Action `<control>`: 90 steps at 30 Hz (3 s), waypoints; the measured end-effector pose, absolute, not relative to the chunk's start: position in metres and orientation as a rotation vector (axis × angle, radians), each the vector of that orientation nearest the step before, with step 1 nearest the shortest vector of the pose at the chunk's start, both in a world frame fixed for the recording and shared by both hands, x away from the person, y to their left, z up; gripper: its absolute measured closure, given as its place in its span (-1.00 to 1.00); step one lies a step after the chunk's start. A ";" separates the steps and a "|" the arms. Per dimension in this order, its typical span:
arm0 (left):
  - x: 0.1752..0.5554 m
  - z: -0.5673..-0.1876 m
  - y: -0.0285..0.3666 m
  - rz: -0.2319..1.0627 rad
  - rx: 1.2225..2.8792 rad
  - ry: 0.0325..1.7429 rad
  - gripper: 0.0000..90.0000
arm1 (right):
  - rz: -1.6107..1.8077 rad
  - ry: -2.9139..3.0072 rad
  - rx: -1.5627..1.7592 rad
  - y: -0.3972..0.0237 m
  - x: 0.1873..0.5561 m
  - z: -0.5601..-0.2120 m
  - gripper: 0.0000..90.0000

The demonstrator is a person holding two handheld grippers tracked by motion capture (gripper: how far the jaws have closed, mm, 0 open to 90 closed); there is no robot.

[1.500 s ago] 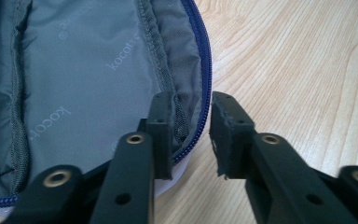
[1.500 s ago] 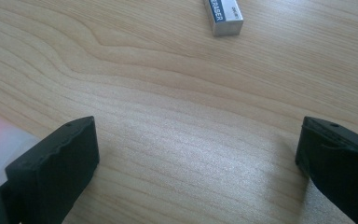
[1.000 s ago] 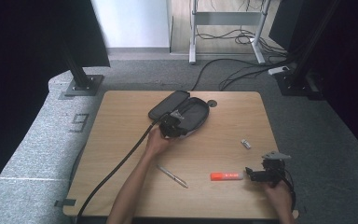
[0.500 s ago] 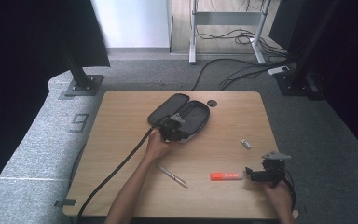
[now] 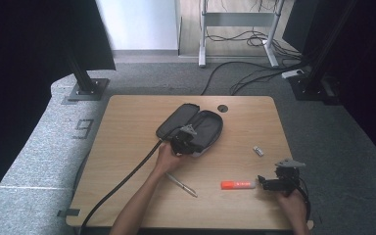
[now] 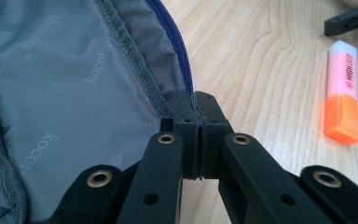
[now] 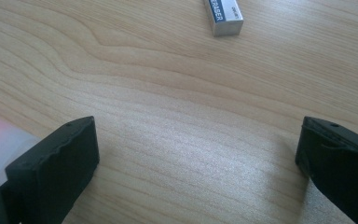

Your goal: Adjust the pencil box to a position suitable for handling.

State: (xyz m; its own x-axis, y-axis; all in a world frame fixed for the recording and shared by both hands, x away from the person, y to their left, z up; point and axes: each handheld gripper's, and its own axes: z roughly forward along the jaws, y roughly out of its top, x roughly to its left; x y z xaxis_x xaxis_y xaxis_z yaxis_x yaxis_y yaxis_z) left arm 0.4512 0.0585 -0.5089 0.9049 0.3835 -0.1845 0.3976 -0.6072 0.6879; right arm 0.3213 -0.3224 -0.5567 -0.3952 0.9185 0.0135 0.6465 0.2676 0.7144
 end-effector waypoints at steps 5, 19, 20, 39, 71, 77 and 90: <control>0.442 -0.508 0.053 -0.026 2.298 0.532 0.96 | 0.910 2.139 1.417 -0.322 0.321 -0.557 -1.00; 0.418 -0.507 0.036 -0.068 2.313 0.477 0.96 | 0.911 2.139 1.417 -0.322 0.321 -0.557 -1.00; 0.417 -0.507 0.035 -0.071 2.314 0.475 0.96 | 0.911 2.139 1.416 -0.322 0.321 -0.557 -1.00; 0.388 -0.510 0.017 -0.097 2.348 0.417 0.95 | 0.911 2.139 1.417 -0.322 0.321 -0.557 -1.00; 0.357 -0.509 0.010 -0.089 2.343 0.368 0.48 | 0.910 2.139 1.417 -0.322 0.321 -0.557 -1.00; 0.356 -0.505 0.013 -0.049 2.343 0.369 0.01 | 0.910 2.139 1.417 -0.322 0.321 -0.557 -1.00; 0.361 -0.496 0.028 -0.125 2.333 0.384 -0.58 | 0.910 2.139 1.417 -0.322 0.321 -0.557 -1.00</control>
